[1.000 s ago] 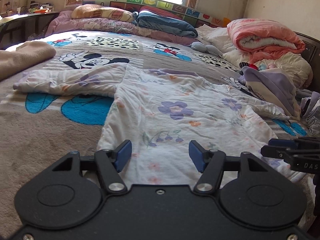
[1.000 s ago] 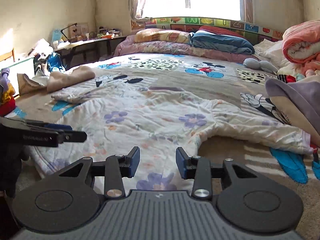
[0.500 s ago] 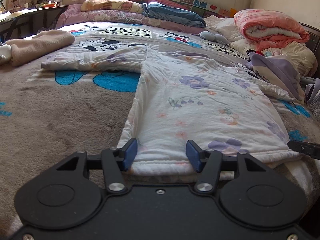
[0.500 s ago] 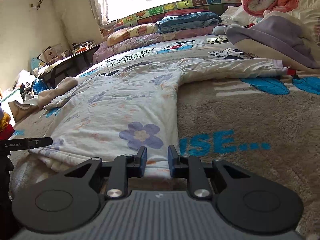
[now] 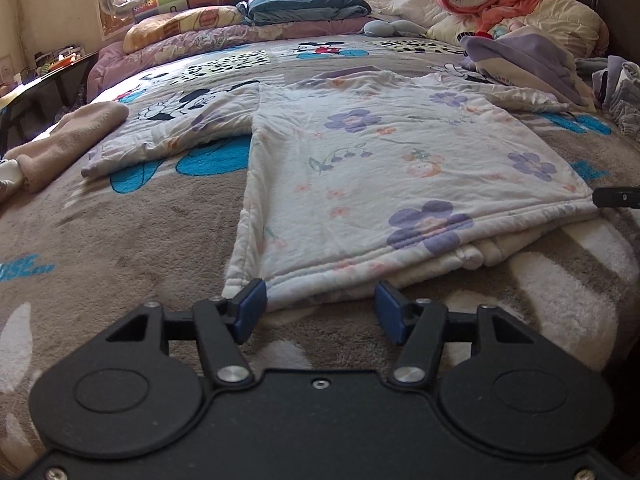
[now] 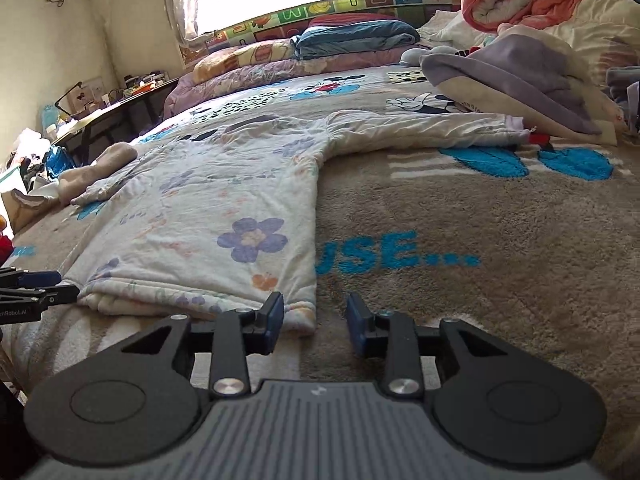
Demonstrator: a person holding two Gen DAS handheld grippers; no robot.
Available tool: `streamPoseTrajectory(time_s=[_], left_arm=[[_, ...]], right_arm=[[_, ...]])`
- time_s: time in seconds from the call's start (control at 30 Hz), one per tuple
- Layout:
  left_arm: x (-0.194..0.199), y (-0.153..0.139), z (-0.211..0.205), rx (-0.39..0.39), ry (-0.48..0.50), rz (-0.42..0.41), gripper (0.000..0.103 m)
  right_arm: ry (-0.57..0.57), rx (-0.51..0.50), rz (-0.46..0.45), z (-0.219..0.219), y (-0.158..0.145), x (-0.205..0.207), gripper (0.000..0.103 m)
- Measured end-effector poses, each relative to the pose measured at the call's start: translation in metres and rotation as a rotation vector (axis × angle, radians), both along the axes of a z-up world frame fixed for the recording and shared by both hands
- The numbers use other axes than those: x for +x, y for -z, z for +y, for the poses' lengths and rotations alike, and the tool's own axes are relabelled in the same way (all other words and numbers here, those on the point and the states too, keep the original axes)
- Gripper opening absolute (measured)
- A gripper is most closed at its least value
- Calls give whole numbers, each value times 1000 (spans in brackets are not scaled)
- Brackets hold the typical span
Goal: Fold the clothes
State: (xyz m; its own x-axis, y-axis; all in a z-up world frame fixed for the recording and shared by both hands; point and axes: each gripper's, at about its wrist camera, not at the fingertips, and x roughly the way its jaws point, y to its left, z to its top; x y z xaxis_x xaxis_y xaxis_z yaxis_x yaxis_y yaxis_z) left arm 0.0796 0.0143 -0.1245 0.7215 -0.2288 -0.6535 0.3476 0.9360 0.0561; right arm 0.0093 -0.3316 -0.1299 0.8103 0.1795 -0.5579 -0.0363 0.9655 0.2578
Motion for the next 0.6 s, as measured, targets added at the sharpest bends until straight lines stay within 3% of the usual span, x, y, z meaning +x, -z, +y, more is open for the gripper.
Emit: streamPoseTrajectory(time_s=[0.07, 0.2, 0.37, 0.6], left_arm=[[-5, -9, 4, -56, 26, -8, 59], [-11, -29, 2, -77, 29, -103, 59], [3, -32, -10, -16, -21, -218, 59], [63, -28, -31, 44, 44, -275, 59]], right_arm=[[14, 6, -35, 0, -8, -6, 35], [12, -18, -152, 8, -26, -15, 35], [-57, -129, -197, 29, -31, 6, 35], [-175, -257, -206, 57, -38, 57, 35]])
